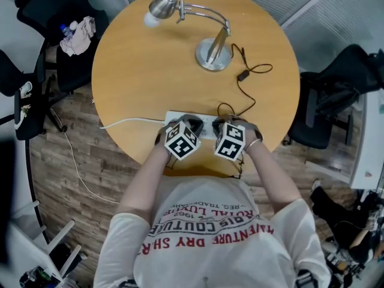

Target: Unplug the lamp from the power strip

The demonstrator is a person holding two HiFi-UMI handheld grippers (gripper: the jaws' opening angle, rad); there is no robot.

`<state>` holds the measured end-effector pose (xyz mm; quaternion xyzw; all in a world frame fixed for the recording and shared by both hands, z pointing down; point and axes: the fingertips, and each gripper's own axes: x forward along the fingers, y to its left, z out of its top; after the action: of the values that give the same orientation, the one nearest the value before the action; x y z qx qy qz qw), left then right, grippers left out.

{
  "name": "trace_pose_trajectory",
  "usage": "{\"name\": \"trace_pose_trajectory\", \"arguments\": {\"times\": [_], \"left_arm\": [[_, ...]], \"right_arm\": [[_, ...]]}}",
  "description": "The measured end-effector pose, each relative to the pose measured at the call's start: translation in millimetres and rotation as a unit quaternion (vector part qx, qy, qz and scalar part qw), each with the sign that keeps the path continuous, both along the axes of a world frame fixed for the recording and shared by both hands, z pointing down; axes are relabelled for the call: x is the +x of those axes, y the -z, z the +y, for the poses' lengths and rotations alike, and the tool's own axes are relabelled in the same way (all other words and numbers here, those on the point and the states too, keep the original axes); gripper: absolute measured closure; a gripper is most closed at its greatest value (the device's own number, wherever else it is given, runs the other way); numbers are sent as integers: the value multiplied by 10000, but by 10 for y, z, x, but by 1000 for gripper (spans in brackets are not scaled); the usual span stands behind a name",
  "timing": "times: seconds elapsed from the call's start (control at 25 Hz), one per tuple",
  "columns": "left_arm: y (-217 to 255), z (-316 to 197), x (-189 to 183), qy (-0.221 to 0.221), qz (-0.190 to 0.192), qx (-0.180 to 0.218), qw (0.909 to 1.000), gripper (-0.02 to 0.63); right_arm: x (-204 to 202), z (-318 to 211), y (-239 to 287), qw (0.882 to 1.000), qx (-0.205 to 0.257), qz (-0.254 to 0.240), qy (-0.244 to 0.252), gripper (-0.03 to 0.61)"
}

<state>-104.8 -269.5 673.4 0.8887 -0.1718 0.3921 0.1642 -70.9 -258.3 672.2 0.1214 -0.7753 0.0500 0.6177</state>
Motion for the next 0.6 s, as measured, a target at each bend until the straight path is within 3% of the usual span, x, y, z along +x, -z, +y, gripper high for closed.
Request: {"name": "trace_pose_trajectory", "arguments": {"times": [0.16, 0.6], "left_arm": [[0, -12, 10, 1, 5, -104, 9999, 586], [-13, -19, 29, -3, -63, 360, 9993, 586]], "right_arm": [[7, -8, 15, 9999, -21, -149, 2, 489], [11, -18, 43, 9999, -18, -87, 47, 506]]}}
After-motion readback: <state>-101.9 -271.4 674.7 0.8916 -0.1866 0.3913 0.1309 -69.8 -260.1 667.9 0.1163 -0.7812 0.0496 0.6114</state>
